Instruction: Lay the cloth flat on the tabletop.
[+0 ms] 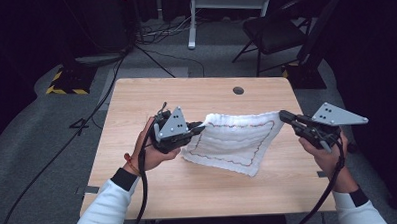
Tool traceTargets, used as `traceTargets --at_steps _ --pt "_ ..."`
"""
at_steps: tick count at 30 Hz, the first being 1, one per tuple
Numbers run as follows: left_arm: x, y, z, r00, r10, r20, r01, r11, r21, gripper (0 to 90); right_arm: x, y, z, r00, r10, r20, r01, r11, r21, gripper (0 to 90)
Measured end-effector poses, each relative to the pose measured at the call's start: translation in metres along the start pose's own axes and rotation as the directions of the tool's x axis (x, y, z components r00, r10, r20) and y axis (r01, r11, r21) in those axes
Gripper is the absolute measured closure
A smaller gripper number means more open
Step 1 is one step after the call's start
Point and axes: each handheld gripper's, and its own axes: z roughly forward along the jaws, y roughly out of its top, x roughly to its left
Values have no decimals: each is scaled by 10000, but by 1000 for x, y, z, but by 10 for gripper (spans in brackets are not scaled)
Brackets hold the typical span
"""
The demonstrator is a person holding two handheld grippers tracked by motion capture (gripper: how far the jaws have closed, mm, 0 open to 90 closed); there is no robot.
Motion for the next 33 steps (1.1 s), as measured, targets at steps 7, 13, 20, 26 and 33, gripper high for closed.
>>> traceTargets --at_steps 7,13,20,26,33 --pt "28 10 21 9987 -173 -478 190 9992 365 842 -16 11 21 9990 157 409 -159 9999 37 880" --pt "56 -9 50 9912 -1037 -819 1100 9910 760 842 -33 -6 64 9962 544 685 -600 9948 822 880" --pt "88 -48 87 9671 -2076 -1474 2240 9689 1055 836 -49 -34 114 9917 779 1021 -941 9819 1643 879" --pt "110 -75 118 9494 -2433 -1985 2747 9498 1497 840 -57 -48 154 9886 822 1264 -1090 9689 2220 879" --pt "127 -106 148 9027 -3280 -2785 3851 9046 1826 691 -62 -71 199 9803 687 1854 -1214 9493 2901 765"
